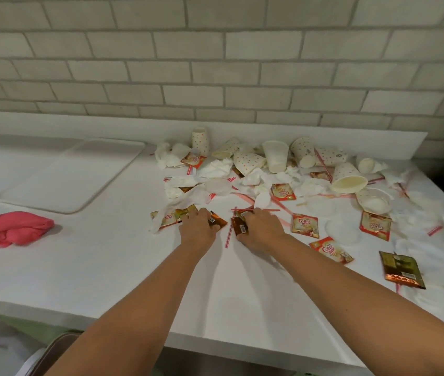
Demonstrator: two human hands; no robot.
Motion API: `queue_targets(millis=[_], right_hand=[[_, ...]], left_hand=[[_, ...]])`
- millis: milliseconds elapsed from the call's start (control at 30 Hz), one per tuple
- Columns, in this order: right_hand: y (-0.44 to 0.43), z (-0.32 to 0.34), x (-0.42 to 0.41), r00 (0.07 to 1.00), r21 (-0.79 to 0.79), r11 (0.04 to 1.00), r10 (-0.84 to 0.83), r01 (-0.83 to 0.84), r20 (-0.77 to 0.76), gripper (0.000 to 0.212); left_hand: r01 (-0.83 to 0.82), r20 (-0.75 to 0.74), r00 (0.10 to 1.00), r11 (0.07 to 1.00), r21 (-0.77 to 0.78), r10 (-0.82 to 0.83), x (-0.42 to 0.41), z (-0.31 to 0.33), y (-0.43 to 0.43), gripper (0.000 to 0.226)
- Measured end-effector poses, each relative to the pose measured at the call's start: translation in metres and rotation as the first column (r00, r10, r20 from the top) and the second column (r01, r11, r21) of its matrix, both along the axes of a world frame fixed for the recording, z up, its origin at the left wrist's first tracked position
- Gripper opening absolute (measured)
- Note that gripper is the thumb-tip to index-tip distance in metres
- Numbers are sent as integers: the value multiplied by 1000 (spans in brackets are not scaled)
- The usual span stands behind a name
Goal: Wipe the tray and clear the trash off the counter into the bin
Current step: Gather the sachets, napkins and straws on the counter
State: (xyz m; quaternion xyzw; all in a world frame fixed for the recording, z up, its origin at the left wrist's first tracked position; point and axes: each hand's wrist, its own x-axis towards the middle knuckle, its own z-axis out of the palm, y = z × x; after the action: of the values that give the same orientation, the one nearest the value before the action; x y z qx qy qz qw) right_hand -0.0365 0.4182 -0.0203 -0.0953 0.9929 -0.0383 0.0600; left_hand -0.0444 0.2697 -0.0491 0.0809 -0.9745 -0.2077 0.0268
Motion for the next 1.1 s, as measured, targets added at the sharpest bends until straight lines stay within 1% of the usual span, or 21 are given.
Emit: queue_targets(millis=[67, 100, 133, 233, 300, 367, 433, 500, 567, 600, 667, 700, 733, 800, 833, 867, 933, 967, 1033, 1100], right_hand=[[1, 2, -3, 999, 46, 998, 48, -48, 14, 55], [1, 4, -3, 998, 49, 997, 62, -62, 13, 53], [0, 6, -3, 997, 43, 996, 75, -75, 2, 48], [-3, 8, -1, 989, 41, 988, 148, -147, -27, 25], [-6, 7, 0, 982, 66, 980, 188, -186, -28, 23], [-7, 5, -1, 976, 86, 974, 214, -210, -34, 27], [-7, 1, -4, 967, 107, 964, 250, -244, -49, 32], [-6, -4, -5, 951, 127, 949, 299, -287, -84, 33], [-2, -5, -6, 939, 118, 943, 324, -311, -112, 33], [0, -4, -6, 940, 96, 945, 322, -313, -113, 33], [7, 2, -10, 959, -1, 962, 270, -271, -87, 32], [11, 7, -12, 972, -91, 969, 223, -229, -68, 30], [15, 11, -15, 983, -201, 962, 178, -185, -52, 27], [24, 19, -19, 992, -416, 901, 128, -119, -6, 22], [29, 23, -21, 992, -495, 864, 125, -92, 33, 21], [34, 27, -22, 989, -570, 820, 125, -55, 84, 20], [40, 36, -23, 967, -718, 692, 128, 74, 222, 15], [42, 40, -21, 947, -778, 611, 137, 149, 289, 16], [44, 45, -18, 909, -852, 448, 175, 269, 379, 19], [46, 48, -14, 895, -878, 362, 196, 313, 400, 18]], left_hand=[[-15, 18, 1000, 1000, -20, 16, -4, 0, 3, 39], [-31, 31, 999, 1000, -2, 31, -6, 0, 4, 42], [-48, 51, 998, 998, 37, 47, -7, 2, 5, 47], [-94, 106, 992, 967, 236, 71, -9, 5, 6, 56], [-90, 141, 989, 959, 270, 53, -7, 9, 6, 50], [-90, 149, 988, 940, 329, 42, -8, 9, 3, 37], [-110, 150, 988, 874, 473, 44, -8, 9, 0, 28], [-137, 161, 986, 780, 611, 47, -9, 9, -3, 19], [-128, 156, 987, 689, 713, 22, -8, 13, -7, 9], [-122, 153, 988, 653, 748, 10, -8, 15, -9, 8], [-115, 153, 988, 586, 802, -15, -7, 19, -12, 19], [-100, 146, 989, 558, 824, -39, -6, 21, -14, 23], [-64, 126, 989, 534, 843, -80, -4, 23, -14, 21], [15, 85, 979, 486, 874, -184, -1, 29, -13, 13], [51, 71, 969, 472, 880, -237, 0, 32, -11, 14], [91, 54, 955, 463, 882, -292, 1, 35, -8, 19], [189, 12, 915, 454, 870, -404, 0, 40, 0, 34], [234, -4, 892, 453, 860, -452, 0, 43, 5, 37], [287, -31, 866, 448, 847, -498, 1, 49, 16, 30], [289, -51, 878, 441, 850, -477, 1, 52, 26, 21]])
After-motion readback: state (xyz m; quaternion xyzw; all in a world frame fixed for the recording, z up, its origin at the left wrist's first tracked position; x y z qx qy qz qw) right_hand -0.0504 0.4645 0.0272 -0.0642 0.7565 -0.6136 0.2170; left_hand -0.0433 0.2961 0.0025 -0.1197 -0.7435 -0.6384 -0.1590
